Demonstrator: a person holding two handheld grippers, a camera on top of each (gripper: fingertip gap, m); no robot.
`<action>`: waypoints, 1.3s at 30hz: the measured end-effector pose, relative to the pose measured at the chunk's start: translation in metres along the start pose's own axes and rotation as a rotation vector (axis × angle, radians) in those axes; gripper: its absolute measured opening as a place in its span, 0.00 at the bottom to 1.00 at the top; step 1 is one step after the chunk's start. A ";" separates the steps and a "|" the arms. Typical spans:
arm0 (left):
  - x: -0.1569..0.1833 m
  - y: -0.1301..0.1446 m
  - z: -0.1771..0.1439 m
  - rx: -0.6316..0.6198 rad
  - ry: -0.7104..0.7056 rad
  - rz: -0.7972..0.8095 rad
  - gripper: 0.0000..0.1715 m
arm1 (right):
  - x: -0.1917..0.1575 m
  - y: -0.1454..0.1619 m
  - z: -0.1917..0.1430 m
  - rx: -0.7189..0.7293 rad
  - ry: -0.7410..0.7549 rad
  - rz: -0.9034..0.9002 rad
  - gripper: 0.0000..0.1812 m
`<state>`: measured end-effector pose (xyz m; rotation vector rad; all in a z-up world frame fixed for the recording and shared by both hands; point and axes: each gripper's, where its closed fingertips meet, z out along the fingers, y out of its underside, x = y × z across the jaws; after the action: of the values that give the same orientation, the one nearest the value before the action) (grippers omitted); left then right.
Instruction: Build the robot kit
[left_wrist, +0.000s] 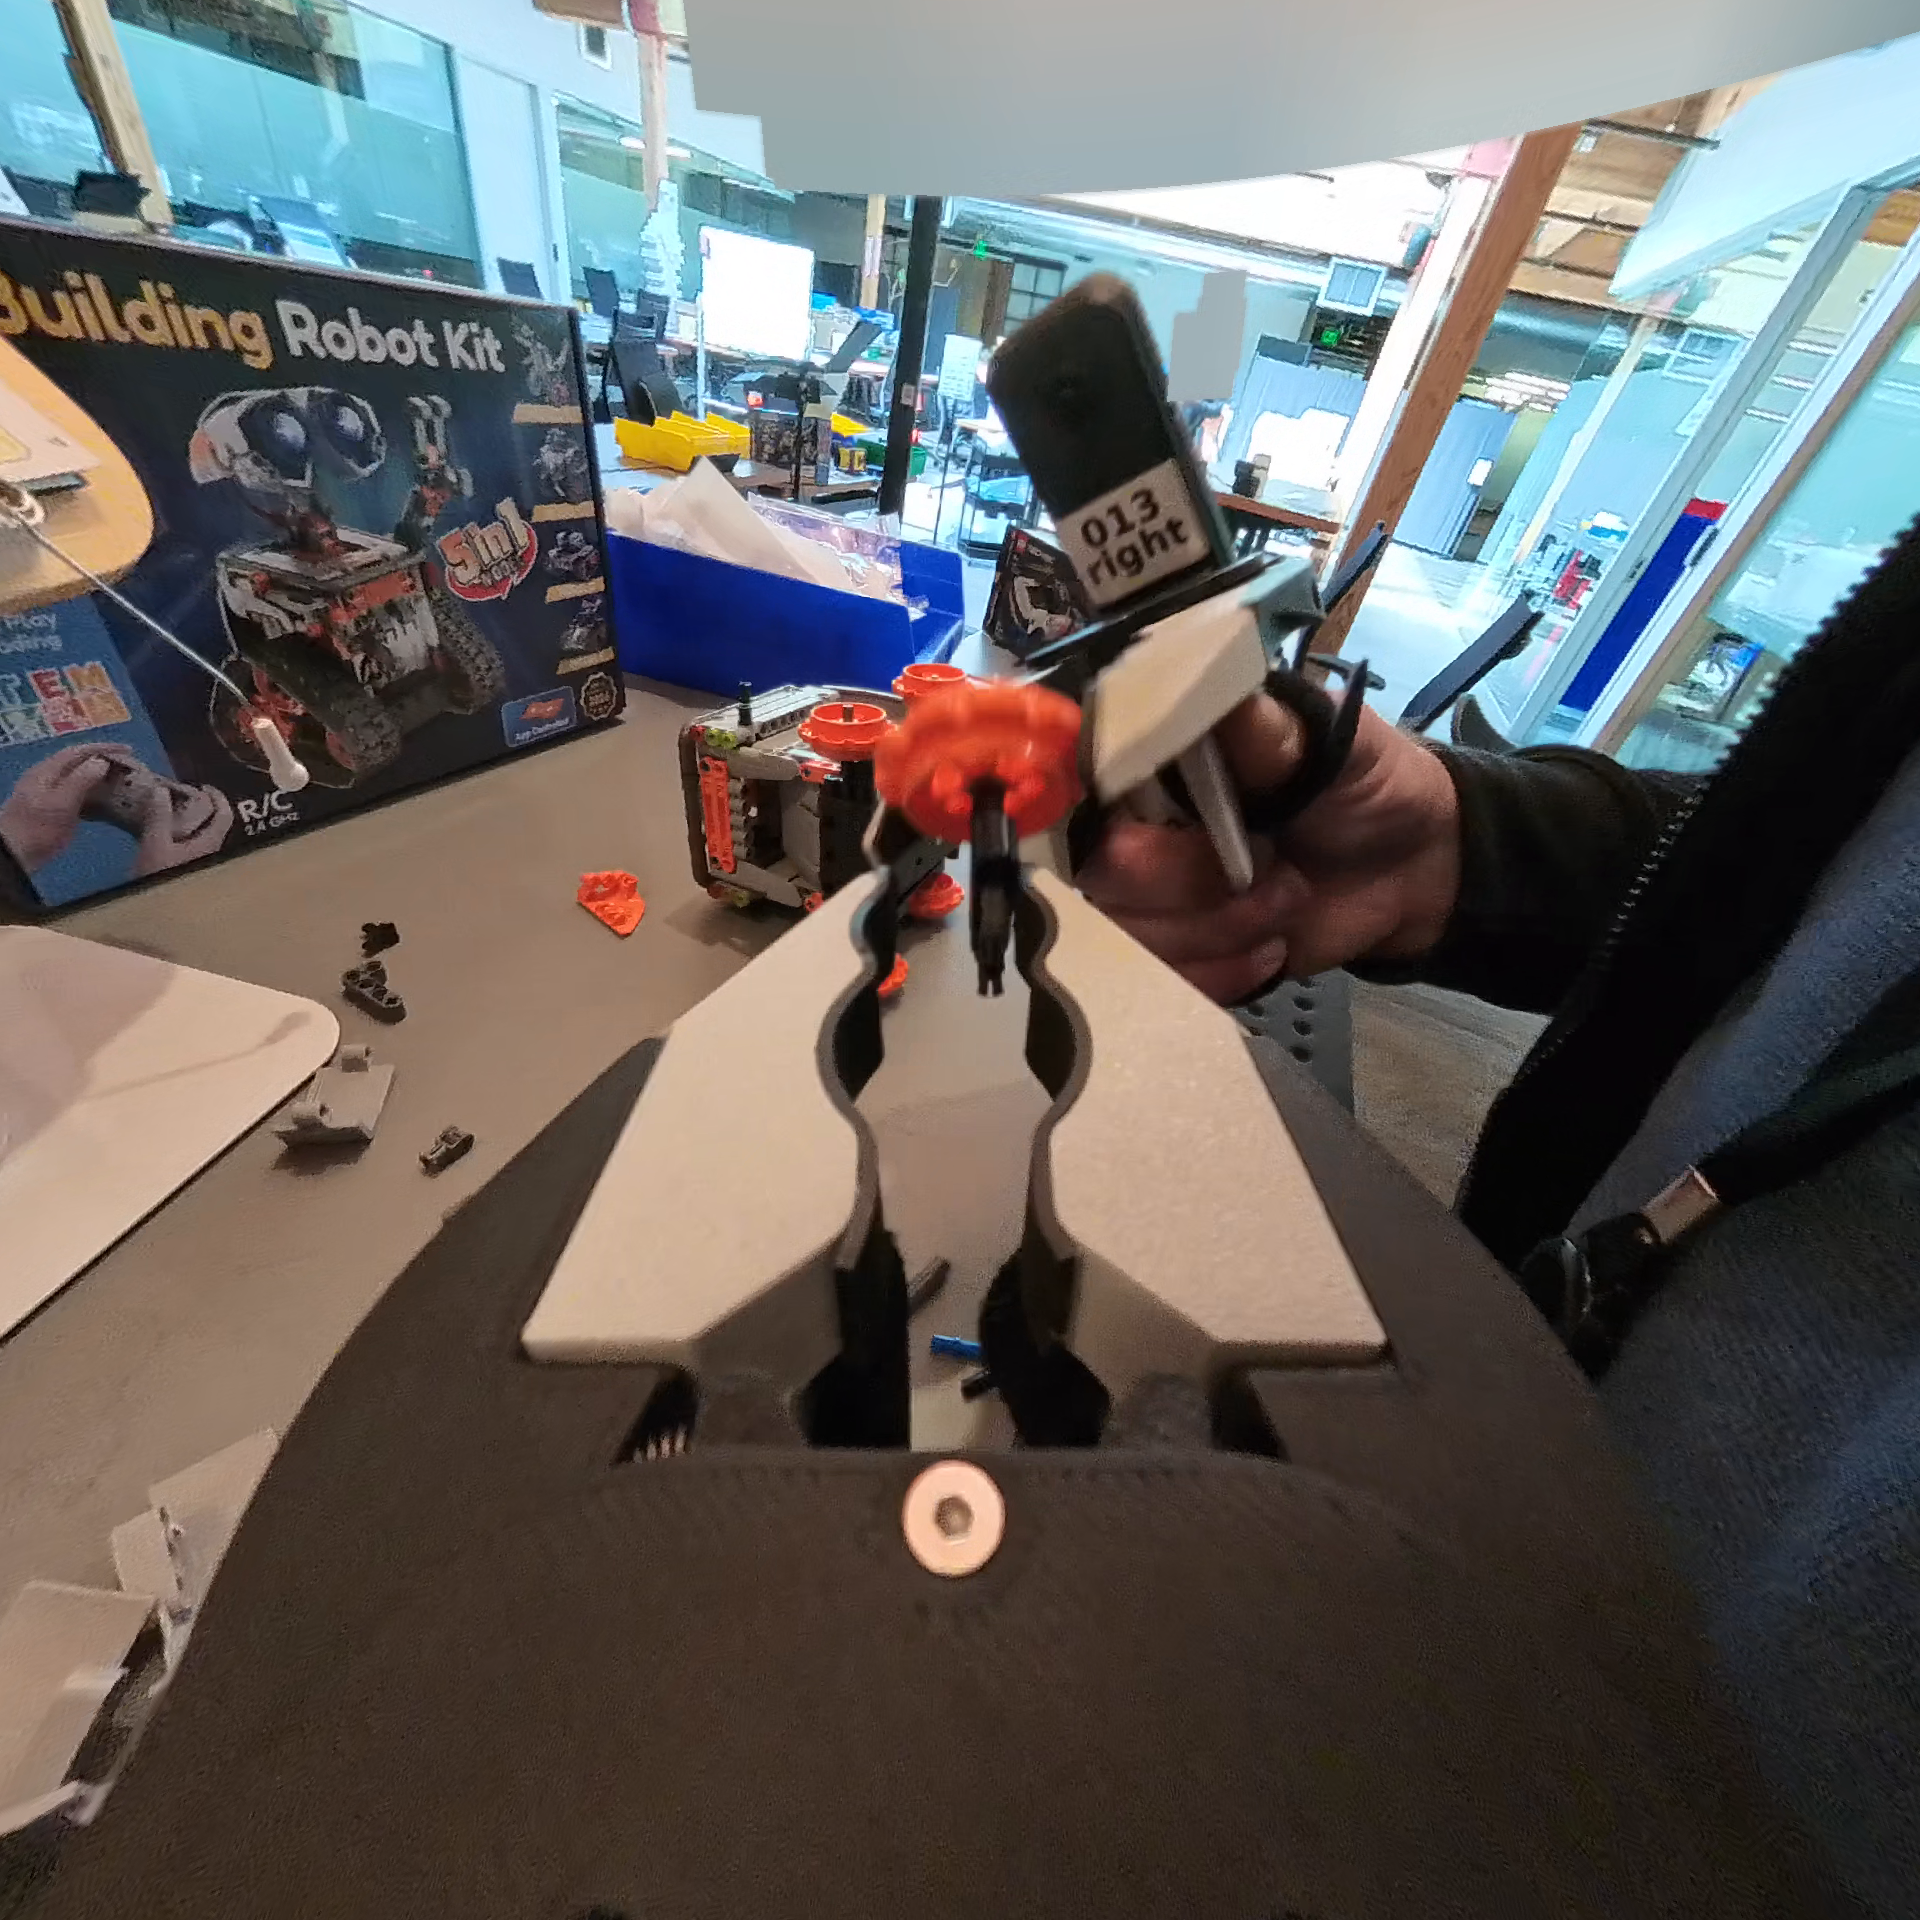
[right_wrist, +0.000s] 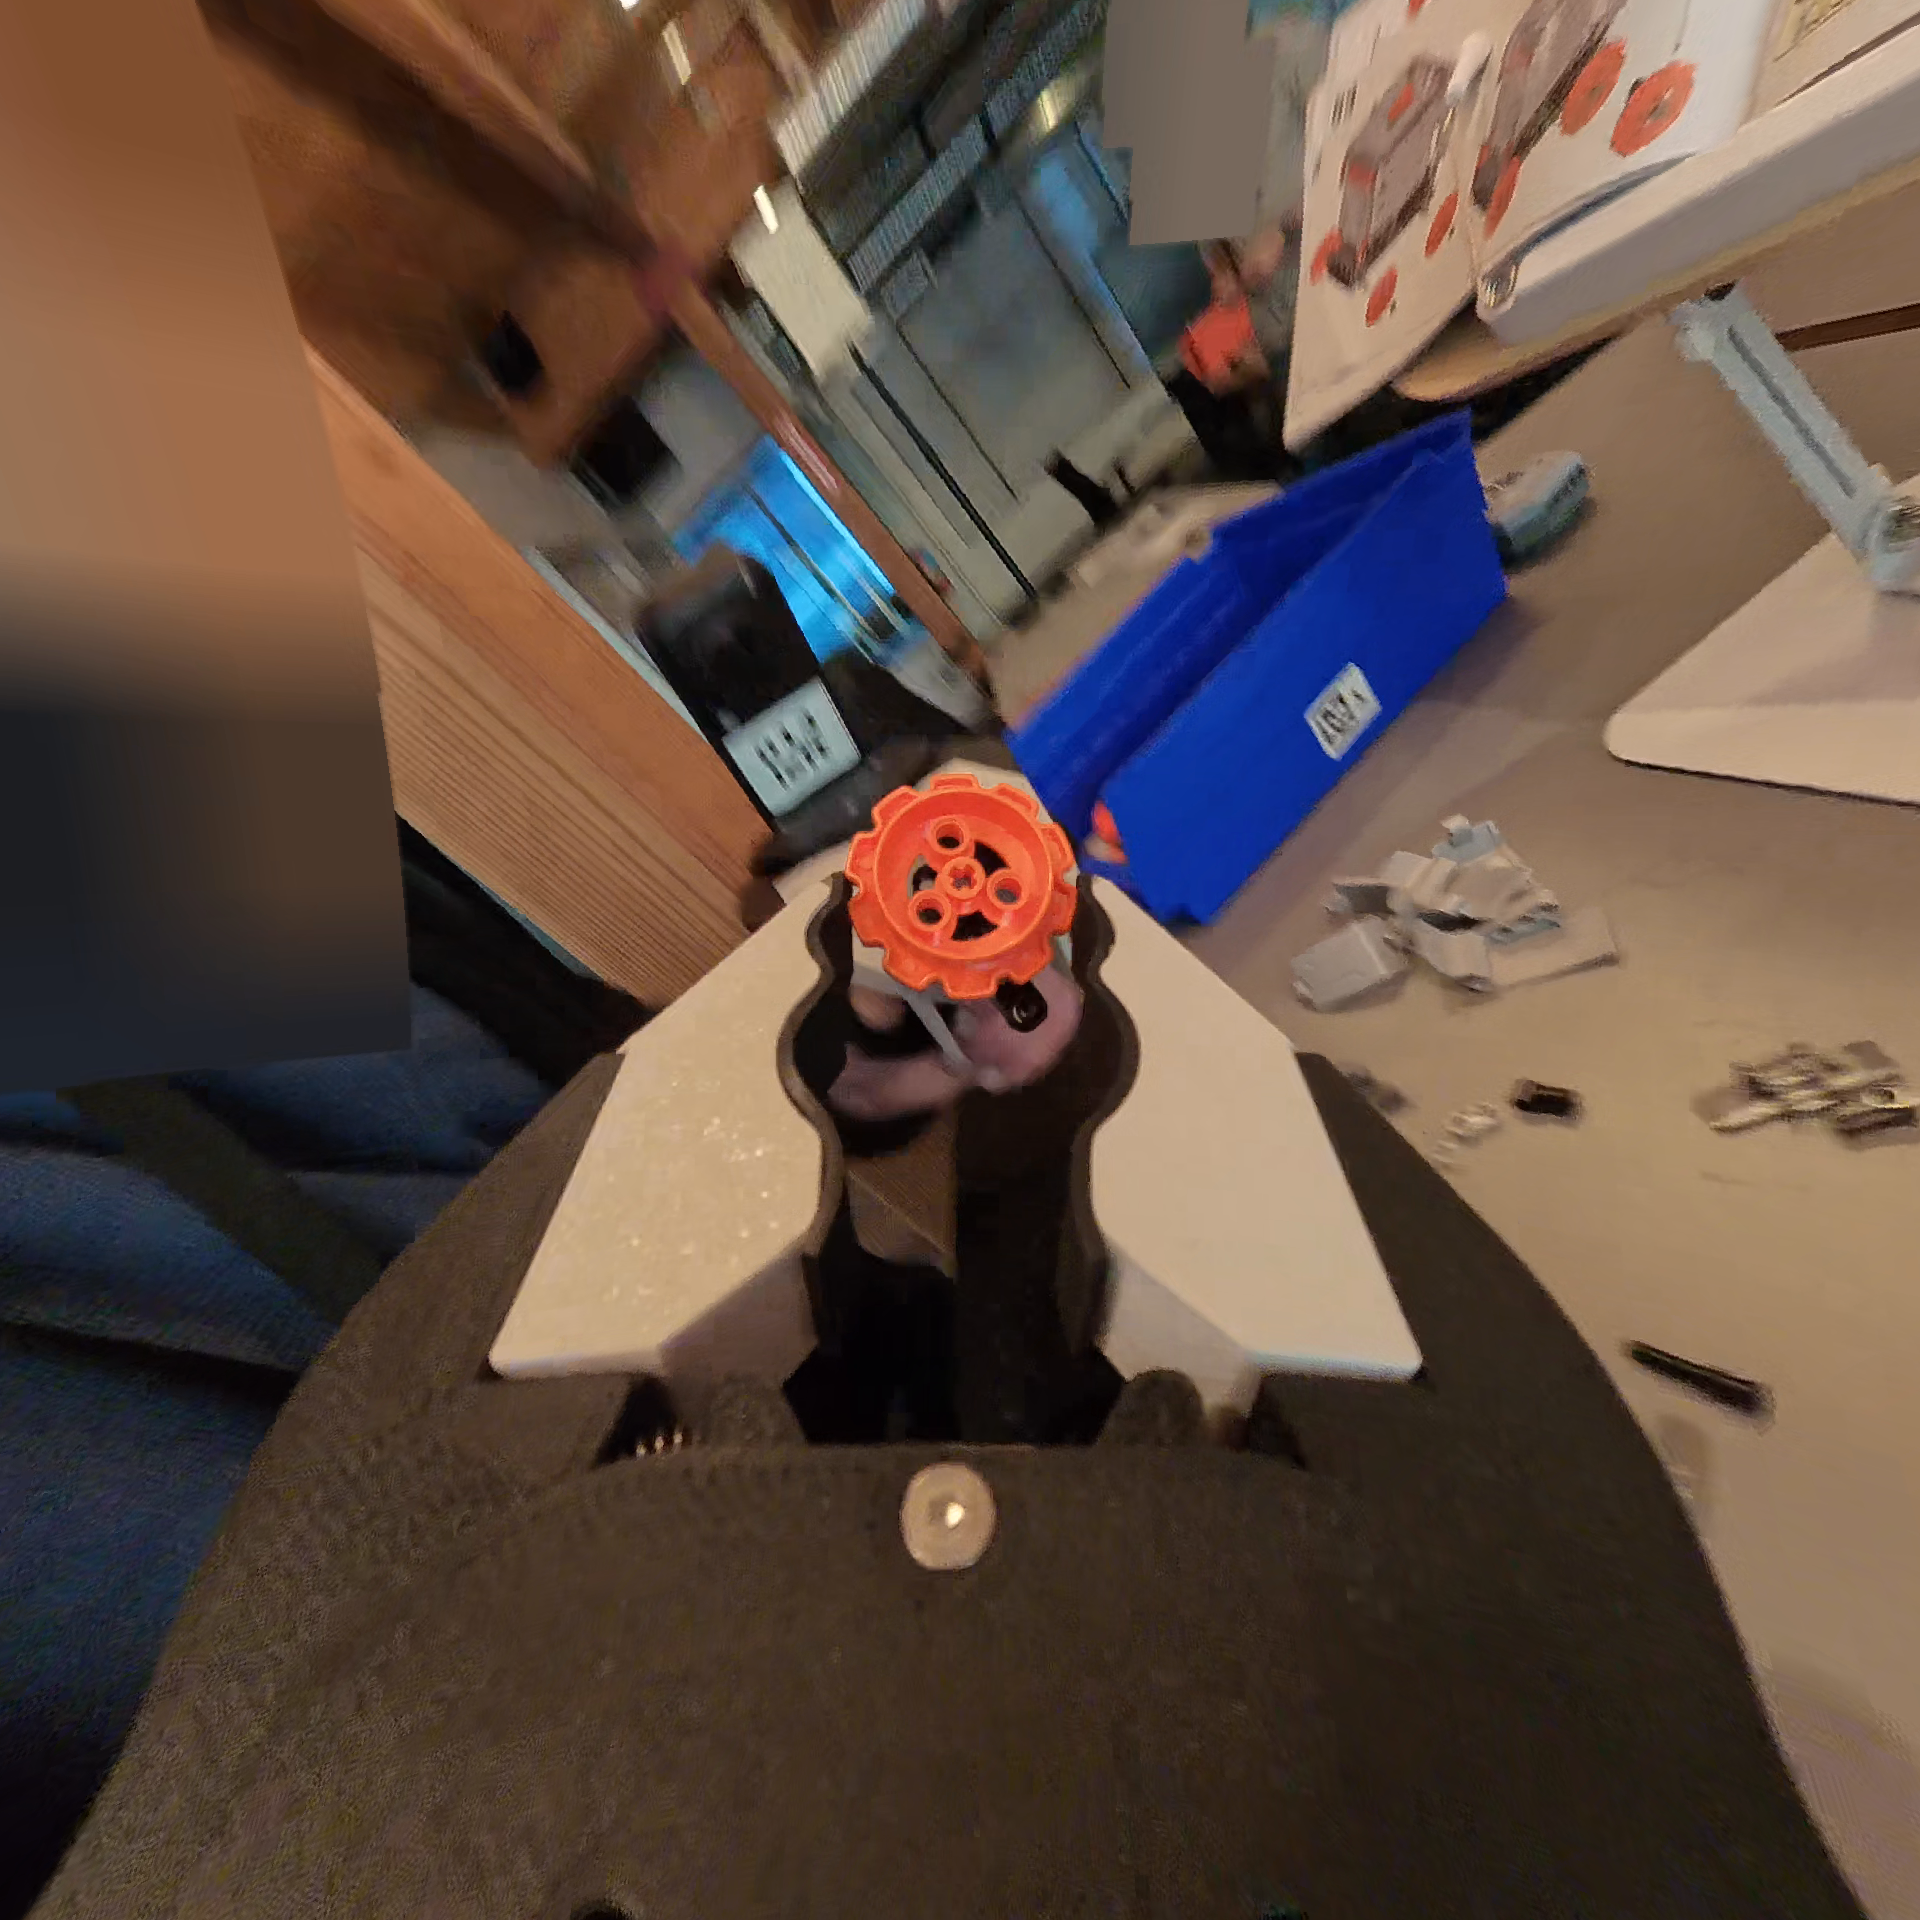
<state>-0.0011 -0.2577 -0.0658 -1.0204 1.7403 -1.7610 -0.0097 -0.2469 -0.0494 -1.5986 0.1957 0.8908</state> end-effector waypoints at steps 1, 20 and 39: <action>0.001 -0.002 0.000 0.010 0.002 -0.003 0.13 | -0.001 -0.008 -0.006 0.067 -0.048 0.077 0.22; 0.033 -0.023 0.000 -0.078 0.340 0.227 0.28 | -0.034 -0.004 -0.014 0.112 -0.436 0.305 0.22; 0.087 -0.016 -0.004 -0.200 0.619 0.314 0.27 | -0.071 0.016 -0.013 -0.070 -0.656 0.332 0.22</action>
<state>-0.0545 -0.3199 -0.0334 -0.2334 2.3280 -1.8298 -0.0624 -0.2879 -0.0173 -1.2741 -0.0393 1.6458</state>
